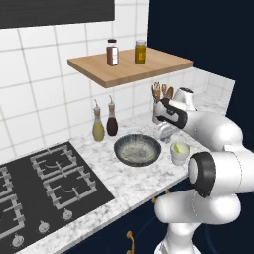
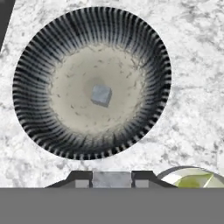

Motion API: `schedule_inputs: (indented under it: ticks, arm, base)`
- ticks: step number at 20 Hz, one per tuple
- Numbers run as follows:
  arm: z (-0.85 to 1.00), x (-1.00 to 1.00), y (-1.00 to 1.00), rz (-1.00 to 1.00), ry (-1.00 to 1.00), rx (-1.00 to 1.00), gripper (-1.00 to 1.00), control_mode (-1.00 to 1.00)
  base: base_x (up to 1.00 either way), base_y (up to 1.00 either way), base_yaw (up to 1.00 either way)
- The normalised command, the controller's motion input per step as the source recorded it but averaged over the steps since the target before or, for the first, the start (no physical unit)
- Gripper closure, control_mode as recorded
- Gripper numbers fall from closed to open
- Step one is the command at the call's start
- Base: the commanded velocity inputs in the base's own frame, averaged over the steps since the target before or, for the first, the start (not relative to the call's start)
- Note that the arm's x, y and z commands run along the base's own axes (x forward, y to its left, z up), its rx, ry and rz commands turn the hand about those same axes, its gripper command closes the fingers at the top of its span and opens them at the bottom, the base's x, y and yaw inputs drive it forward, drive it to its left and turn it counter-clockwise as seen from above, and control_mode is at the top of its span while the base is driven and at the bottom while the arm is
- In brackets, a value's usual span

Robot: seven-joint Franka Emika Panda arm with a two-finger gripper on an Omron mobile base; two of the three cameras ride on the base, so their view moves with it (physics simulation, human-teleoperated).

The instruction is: Grab a lemon wedge from the fridge and one ice cube from the ice bowl, and put them in the glass of lemonade.

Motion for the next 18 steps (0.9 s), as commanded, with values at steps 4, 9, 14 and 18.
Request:
schedule_inputs:
  ticks: [4,9,14,18]
  arm:
    - [0.0,-0.08,-0.79,-0.19,-0.15,-0.05,1.0,-1.0]
    - [0.01,0.42,-0.05,-0.11,0.0,-0.2,1.0,-1.0]
    - [0.0,0.26,-0.45,-0.05,0.03,-0.05,1.0,-1.0]
    - [0.0,-0.07,-0.43,-0.01,0.01,0.05,1.0,-1.0]
  base:
    - [0.0,0.0,0.0]
    - [0.0,0.0,0.0]
    - [0.0,0.0,0.0]
    - [0.0,0.0,0.0]
